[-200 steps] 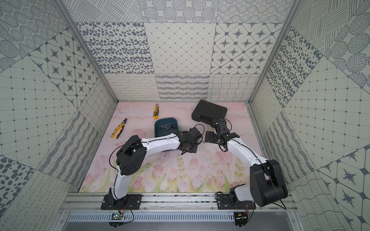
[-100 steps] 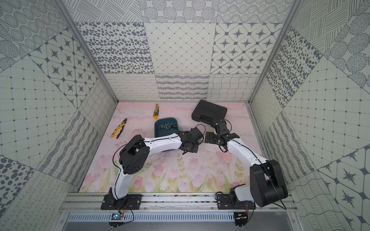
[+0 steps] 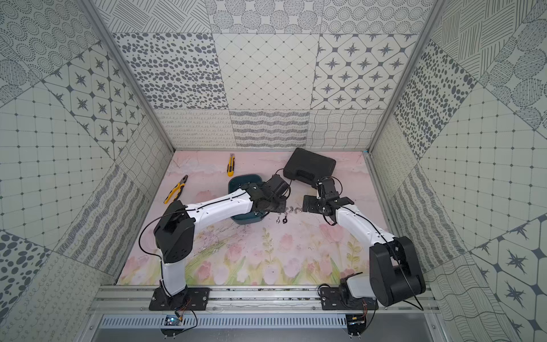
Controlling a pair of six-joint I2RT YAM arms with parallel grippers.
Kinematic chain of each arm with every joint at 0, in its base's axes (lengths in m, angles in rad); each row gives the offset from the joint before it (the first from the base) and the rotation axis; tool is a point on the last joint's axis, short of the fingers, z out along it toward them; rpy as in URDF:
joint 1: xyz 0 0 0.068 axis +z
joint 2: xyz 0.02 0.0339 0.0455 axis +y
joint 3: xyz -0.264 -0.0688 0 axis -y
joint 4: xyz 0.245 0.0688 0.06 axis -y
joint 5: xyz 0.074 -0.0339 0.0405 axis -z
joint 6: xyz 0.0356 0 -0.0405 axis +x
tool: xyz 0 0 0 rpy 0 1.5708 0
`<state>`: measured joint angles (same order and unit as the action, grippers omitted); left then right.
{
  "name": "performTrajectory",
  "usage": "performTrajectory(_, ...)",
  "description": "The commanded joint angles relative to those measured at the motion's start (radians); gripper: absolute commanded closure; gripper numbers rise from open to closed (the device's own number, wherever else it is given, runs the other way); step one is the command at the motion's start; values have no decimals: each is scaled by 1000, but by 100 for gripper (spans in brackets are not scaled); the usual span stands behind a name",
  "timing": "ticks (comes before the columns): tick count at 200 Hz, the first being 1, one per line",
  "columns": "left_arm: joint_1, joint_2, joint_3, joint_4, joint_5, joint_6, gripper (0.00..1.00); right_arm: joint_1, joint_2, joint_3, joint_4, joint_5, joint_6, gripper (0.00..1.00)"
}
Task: Take out the wing nut from the storage box
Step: Place the wing nut at the center of the board, then pick up the wing nut from the storage box.
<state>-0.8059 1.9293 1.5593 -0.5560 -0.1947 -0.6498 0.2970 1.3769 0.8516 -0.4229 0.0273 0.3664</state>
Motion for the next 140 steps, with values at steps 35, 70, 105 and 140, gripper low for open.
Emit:
performTrajectory(35, 258, -74, -91, -1, -34, -13, 74, 32, 27, 63, 6, -7, -15, 3)
performTrajectory(70, 321, -14, -41, -2, -85, -53, 73, 60, 68, 104, 0, -6, -18, 3)
performTrajectory(105, 366, 62, 36, -27, -117, -83, 73, 74, 97, 130, -2, -3, -24, 3)
performTrajectory(140, 384, 137, 111, -66, -191, -64, 73, 80, 111, 126, 6, -4, -25, 3)
